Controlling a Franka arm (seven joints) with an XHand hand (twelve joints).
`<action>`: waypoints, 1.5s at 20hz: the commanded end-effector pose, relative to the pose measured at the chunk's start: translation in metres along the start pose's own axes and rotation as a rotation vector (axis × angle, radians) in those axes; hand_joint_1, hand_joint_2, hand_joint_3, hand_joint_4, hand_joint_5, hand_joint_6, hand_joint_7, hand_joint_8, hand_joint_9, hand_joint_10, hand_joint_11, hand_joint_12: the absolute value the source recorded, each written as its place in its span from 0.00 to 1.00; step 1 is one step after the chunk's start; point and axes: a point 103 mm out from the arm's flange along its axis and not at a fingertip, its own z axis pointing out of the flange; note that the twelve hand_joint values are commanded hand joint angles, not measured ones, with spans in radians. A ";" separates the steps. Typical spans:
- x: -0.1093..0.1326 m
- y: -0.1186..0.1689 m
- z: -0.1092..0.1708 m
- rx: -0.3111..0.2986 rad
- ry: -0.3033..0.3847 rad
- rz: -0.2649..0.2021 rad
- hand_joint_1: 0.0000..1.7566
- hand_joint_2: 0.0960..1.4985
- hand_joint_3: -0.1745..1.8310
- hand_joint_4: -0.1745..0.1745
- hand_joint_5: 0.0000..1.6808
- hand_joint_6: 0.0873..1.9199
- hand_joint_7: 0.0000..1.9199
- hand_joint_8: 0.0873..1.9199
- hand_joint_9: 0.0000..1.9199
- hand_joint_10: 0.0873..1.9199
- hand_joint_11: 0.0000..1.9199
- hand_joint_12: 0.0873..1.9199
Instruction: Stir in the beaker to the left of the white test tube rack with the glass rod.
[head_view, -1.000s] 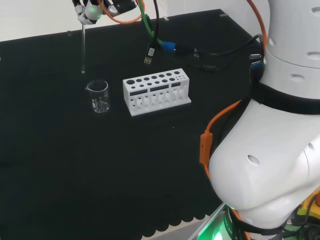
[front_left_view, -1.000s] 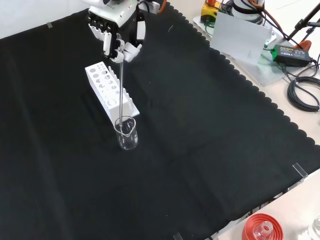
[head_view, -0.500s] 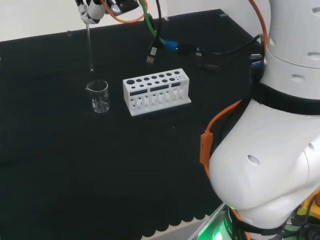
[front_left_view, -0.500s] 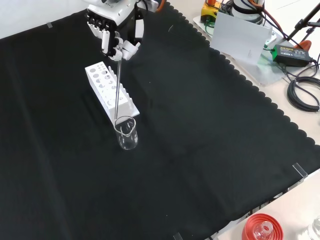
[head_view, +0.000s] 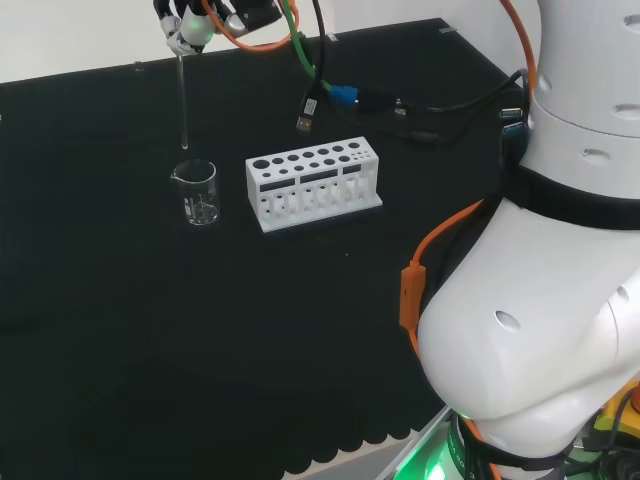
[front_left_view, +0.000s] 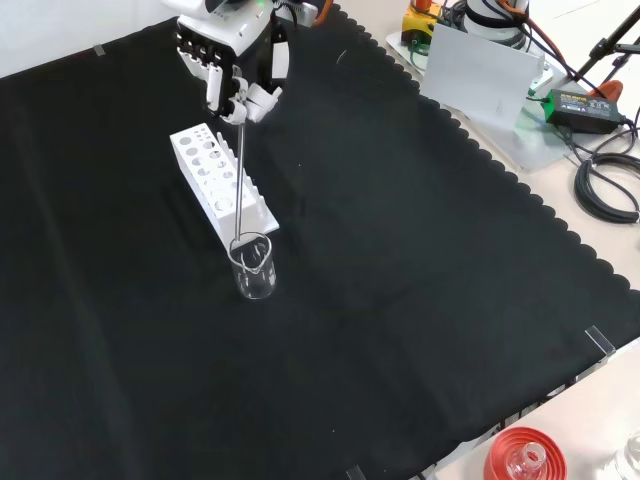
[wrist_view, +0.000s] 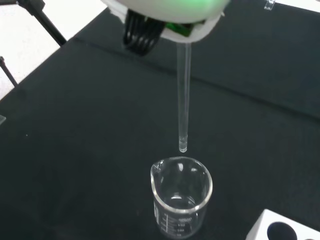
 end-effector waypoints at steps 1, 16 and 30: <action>-0.001 -0.003 0.013 0.026 -0.018 0.005 0.68 0.42 0.48 0.00 0.65 0.52 0.83 0.42 0.90 0.33 0.88 0.45; -0.007 0.010 0.053 0.073 0.010 -0.006 0.68 0.42 0.48 0.00 0.65 0.52 0.83 0.42 0.90 0.32 0.88 0.45; -0.010 0.017 0.070 0.056 0.042 -0.028 0.68 0.42 0.48 0.00 0.65 0.52 0.84 0.42 0.90 0.32 0.88 0.45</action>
